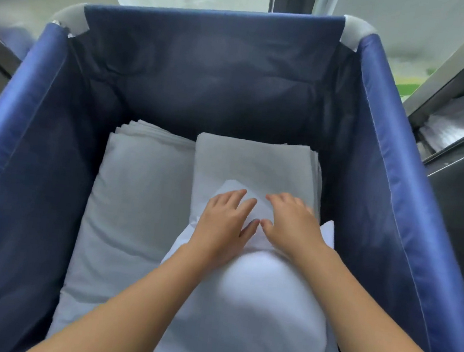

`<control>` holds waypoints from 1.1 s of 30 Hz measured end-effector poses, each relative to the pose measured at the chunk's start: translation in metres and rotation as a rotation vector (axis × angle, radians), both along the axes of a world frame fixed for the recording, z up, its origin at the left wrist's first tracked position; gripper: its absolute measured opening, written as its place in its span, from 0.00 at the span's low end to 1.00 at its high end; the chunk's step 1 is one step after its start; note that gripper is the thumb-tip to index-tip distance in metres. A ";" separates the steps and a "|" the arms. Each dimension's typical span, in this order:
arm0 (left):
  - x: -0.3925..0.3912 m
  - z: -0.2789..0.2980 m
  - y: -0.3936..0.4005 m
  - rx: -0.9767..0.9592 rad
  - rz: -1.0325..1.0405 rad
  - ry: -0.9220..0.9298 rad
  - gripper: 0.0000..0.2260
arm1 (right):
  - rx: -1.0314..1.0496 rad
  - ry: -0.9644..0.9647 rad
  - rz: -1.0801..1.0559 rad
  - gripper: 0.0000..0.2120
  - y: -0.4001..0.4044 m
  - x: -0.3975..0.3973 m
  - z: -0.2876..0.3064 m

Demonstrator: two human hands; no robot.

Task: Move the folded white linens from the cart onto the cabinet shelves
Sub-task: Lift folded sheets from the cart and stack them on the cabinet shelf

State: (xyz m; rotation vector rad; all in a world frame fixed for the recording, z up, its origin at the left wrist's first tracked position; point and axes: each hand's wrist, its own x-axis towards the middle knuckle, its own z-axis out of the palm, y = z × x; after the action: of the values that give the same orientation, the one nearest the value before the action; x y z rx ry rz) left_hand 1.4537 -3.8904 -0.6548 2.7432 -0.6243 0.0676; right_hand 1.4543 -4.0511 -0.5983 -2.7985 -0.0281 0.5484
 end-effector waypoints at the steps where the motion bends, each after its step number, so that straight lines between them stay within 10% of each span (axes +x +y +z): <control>1: 0.010 -0.007 0.001 0.043 -0.032 -0.005 0.20 | -0.026 0.032 -0.002 0.25 0.001 0.007 -0.010; 14: 0.063 -0.057 -0.033 0.020 -0.261 -0.163 0.12 | -0.001 0.076 -0.300 0.36 -0.037 0.000 -0.085; 33: 0.070 0.003 -0.029 0.352 -0.450 0.186 0.15 | 0.066 0.265 -0.093 0.10 -0.047 -0.003 -0.039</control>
State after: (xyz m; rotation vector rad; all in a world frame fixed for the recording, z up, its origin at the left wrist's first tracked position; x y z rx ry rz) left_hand 1.5234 -3.9190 -0.6514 2.8041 -1.2806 -0.4336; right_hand 1.4514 -4.0977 -0.6376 -2.6250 0.1357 0.8721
